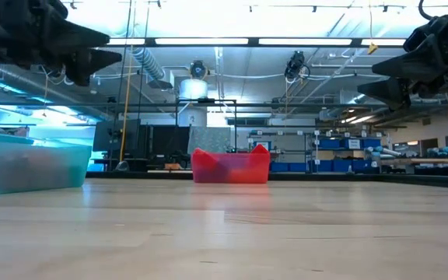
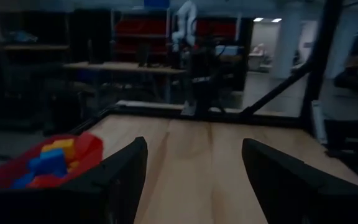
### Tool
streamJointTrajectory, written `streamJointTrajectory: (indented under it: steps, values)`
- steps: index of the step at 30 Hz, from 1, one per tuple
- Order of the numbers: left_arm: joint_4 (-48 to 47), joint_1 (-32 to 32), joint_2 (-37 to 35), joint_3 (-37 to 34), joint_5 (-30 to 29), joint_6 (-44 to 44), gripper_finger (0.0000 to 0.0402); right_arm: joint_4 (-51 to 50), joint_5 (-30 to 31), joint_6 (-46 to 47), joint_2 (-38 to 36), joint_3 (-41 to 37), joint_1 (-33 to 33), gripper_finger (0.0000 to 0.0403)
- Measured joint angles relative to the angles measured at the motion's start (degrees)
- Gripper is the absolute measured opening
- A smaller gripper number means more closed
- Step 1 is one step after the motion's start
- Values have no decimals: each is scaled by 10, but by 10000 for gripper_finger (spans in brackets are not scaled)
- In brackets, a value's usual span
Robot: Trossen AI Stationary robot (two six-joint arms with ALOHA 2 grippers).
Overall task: Sort blocks by size
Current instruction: Return to Home Position
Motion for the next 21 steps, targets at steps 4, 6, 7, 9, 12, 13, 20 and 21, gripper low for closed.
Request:
streamJointTrajectory:
  steps: [4,6,7,9,12,13,20,21]
  values:
    - [-2,11,-44,-11,38,22,270,0,0,0,0,0,0,281]
    - [-5,12,-68,-17,45,37,270,0,0,0,0,0,0,283]
    - [-6,12,-83,-21,45,46,270,0,0,0,0,0,0,284]
    - [-16,12,-114,-25,44,60,270,0,0,0,0,0,0,284]
    - [-37,12,-163,-25,44,65,270,0,0,0,0,0,0,282]
    - [-43,12,-177,-25,44,65,270,0,0,0,0,0,0,281]
    - [-70,13,-185,-25,118,37,270,0,0,0,0,0,0,283]
    - [-82,13,-185,-25,134,34,270,0,0,0,0,0,0,284]
